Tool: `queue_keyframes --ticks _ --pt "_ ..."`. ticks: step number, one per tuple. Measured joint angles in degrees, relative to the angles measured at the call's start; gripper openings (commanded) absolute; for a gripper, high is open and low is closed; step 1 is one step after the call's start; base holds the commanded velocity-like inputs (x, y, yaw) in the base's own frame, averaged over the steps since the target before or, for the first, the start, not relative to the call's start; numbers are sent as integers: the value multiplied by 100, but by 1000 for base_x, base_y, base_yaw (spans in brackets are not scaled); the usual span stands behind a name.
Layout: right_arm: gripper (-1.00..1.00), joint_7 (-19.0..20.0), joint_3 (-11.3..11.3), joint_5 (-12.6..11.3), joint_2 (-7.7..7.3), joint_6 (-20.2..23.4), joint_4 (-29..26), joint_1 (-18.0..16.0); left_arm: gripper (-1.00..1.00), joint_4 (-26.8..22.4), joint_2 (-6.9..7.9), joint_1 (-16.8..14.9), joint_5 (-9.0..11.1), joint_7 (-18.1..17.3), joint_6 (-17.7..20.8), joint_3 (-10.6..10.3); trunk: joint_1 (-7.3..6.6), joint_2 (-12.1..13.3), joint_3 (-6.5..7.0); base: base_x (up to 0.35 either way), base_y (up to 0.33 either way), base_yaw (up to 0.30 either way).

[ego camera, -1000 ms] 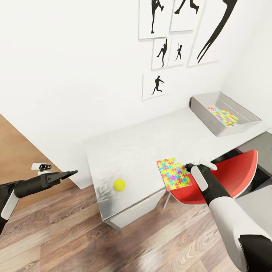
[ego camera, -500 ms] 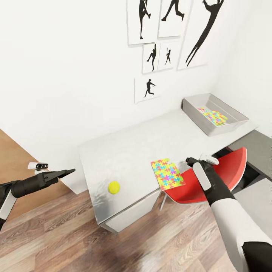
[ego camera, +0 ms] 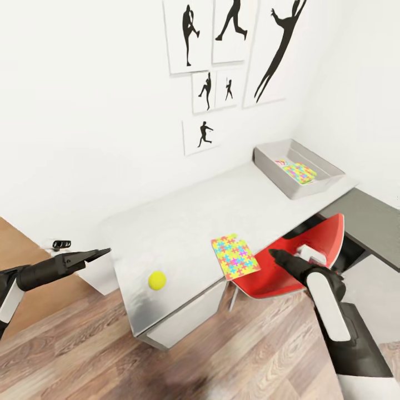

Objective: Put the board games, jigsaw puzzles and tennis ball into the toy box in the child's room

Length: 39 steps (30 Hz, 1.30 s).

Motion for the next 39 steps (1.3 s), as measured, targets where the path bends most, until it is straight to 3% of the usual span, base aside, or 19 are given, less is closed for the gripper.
queue_keyframes --ticks 2,4,6,7,8,11,13,15,18,22,39 --pt "100 345 -122 -628 -2 84 -186 447 100 0 0 3 0 0 0 0 0 0 17 0 0 -154" --pt "100 1168 -180 -1002 -5 108 -263 720 100 0 0 6 0 0 0 13 0 0 34 0 0 -154" --pt "100 1755 -206 -1094 -8 114 -283 846 100 0 0 7 0 0 0 21 0 0 50 0 0 -154" --pt "100 2405 -246 -1154 -9 115 -295 985 100 0 0 8 0 0 0 26 0 0 58 0 0 -151" --pt "100 2777 -275 -1173 -10 114 -298 1067 100 0 0 8 0 0 0 29 0 0 67 0 0 -127" --pt "100 4833 -449 -1293 -16 65 -319 1533 100 -1 1 9 1 0 0 35 0 -1 83 0 0 -58" --pt "100 5978 -596 -1281 -24 48 -322 1702 100 -1 1 10 1 1 0 40 0 0 88 0 0 -20" --pt "100 6513 -739 -1248 -63 53 -313 1767 100 -1 1 10 1 1 0 40 1 0 91 0 0 -10" --pt "100 6920 -922 -1076 -188 55 -286 1815 100 -1 1 10 1 1 0 40 1 0 93 0 0 -4" --pt "100 7100 -1003 -880 -269 37 -244 1834 100 -1 0 10 1 0 0 38 1 0 93 0 0 -1" --pt "100 7142 -1016 -817 -292 37 -219 1839 100 -1 4 10 6 1 12 42 1 0 93 0 -85 0"
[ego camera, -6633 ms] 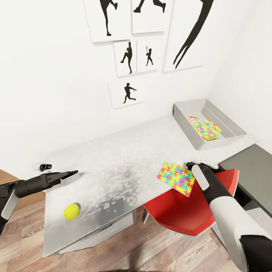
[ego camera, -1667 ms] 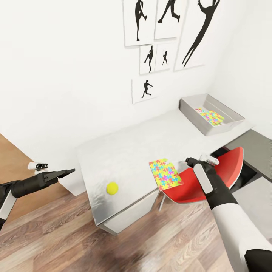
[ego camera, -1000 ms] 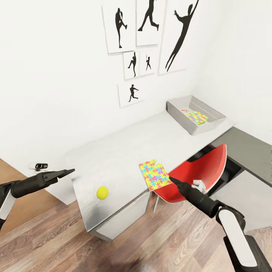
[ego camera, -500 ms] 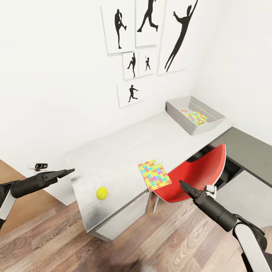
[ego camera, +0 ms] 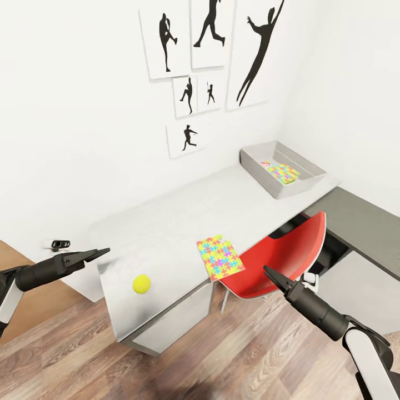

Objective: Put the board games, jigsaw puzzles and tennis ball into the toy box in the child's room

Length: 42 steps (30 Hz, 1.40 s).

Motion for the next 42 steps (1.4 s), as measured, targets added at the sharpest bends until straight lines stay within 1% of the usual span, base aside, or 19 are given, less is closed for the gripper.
queue_keyframes --ticks 12,24,32,42 --pt "100 15 -7 -13 0 -8 19 0 100 0 6 0 8 0 19 3 0 0 6 0 -1 0" --pt "100 25 0 -15 7 -8 20 0 100 0 6 27 14 0 34 6 0 0 104 0 0 0" --pt "100 33 1 -15 19 -8 20 0 100 0 21 99 21 0 40 196 0 0 179 0 0 0" --pt "100 33 1 -15 22 -8 20 0 100 -11 40 114 38 0 42 230 0 0 272 0 0 0"
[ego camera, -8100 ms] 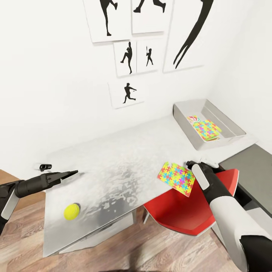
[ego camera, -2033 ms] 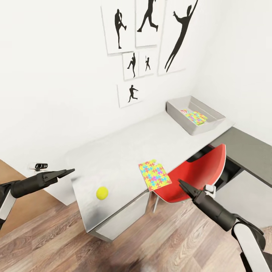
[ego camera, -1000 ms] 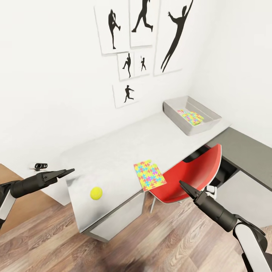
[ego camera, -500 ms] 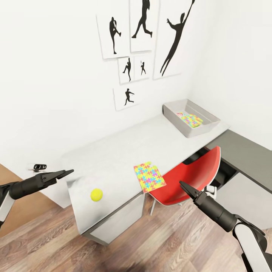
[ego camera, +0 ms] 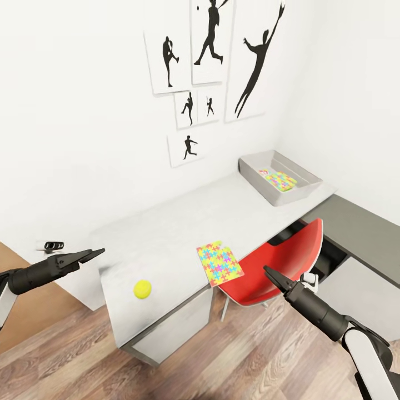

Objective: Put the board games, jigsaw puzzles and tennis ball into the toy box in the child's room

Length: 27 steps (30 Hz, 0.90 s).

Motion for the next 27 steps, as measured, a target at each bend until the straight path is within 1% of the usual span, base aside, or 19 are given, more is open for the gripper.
queue_keyframes --ticks 27 --pt "100 0 15 0 5 0 0 0 100 -34 -8 32 2 0 5 1 0 0 253 0 0 0"
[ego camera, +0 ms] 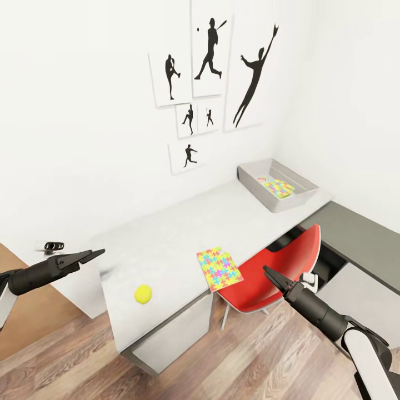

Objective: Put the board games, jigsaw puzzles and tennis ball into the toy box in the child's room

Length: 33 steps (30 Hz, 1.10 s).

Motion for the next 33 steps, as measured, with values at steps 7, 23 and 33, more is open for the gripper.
queue_keyframes --ticks 7,23,33 --pt "100 0 2 0 7 0 0 0 100 -5 0 3 2 0 0 0 0 0 66 0 0 0" --pt "100 1 11 1 31 0 -1 0 100 -16 0 5 7 0 2 1 0 0 218 0 -7 15" --pt "100 -1 28 2 42 0 -2 0 100 -15 0 5 5 0 2 0 0 1 312 0 -162 67"
